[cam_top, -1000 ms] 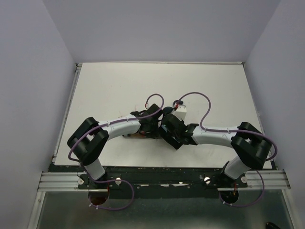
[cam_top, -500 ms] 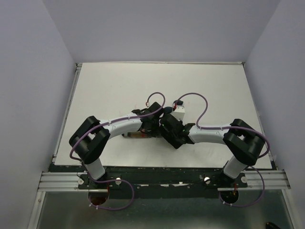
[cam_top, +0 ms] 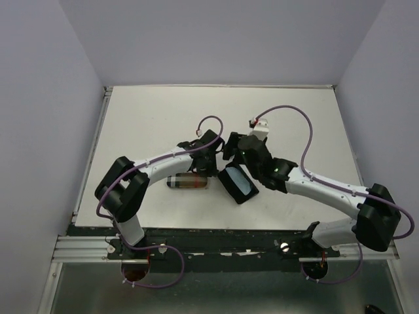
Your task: Organize the sunglasses
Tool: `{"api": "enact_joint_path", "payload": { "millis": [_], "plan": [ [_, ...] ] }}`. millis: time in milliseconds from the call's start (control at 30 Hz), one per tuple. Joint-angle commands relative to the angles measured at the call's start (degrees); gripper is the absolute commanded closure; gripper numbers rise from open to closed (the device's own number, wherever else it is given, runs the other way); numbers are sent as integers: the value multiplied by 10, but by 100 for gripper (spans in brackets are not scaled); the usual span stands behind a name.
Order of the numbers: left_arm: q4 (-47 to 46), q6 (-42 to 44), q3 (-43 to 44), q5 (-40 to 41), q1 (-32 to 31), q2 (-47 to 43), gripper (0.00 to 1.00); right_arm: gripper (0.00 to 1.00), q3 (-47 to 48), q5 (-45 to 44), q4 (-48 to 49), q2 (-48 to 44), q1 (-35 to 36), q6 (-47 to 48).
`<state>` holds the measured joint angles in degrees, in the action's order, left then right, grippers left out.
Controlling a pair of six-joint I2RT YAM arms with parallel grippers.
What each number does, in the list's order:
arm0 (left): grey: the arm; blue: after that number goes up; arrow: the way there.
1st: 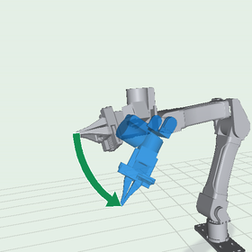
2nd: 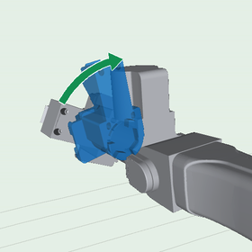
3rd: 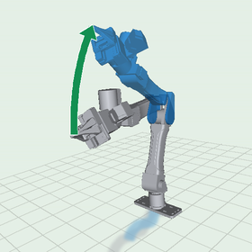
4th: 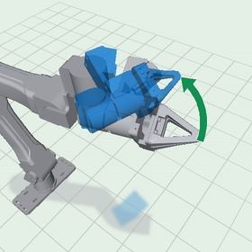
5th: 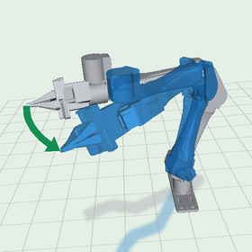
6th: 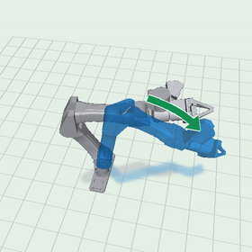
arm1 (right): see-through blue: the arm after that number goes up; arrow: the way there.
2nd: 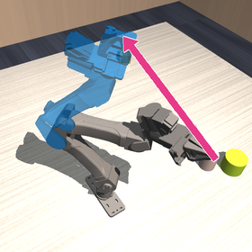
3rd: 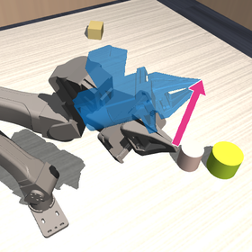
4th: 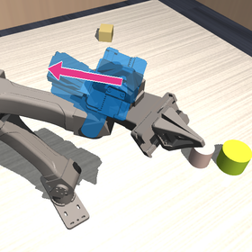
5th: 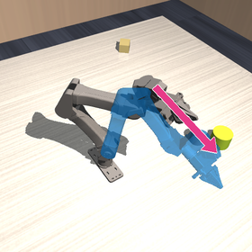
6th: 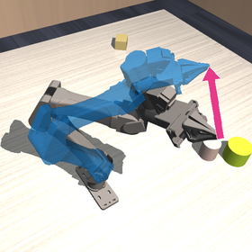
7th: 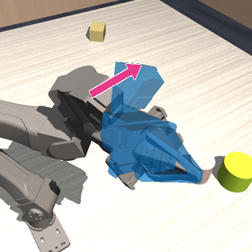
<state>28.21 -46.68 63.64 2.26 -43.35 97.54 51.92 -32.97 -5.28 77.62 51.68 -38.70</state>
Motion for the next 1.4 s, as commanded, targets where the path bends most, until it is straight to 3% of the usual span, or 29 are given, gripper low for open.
{"api": "enact_joint_path", "payload": {
  "millis": [0, 67, 233, 333, 533, 600, 767, 1000, 1367],
  "plan": [
    [-9, 19, 25, -10, 33, 12, 71, 6, 45, 15, 44, -7, -70, 127],
    [-6, 23, 25, -10, 39, 1, 71, 1, 81, 85, 47, 9, -110, 189],
    [5, 30, -4, 8, 43, -59, 55, 0, 110, 264, 143, 36, -132, 581],
    [23, 22, -43, 22, 43, -119, 38, 0, 136, 382, 83, 45, -135, 749],
    [35, -5, -149, 43, 43, -284, 11, 0, 200, 439, -123, 105, -159, 985],
    [40, -13, -187, 64, 43, -341, 1, 1, 243, 447, -191, 143, -175, 1016],
    [62, -28, -252, 128, 48, -451, 1, 14, 317, 421, -320, 241, -193, 1056],
    [98, -42, -280, 176, 56, -524, 1, 15, 316, 411, -301, 314, -200, 1067],
    [117, -41, -281, 200, 62, -551, 1, 20, 339, 431, -289, 398, -218, 1074]
  ]
}}
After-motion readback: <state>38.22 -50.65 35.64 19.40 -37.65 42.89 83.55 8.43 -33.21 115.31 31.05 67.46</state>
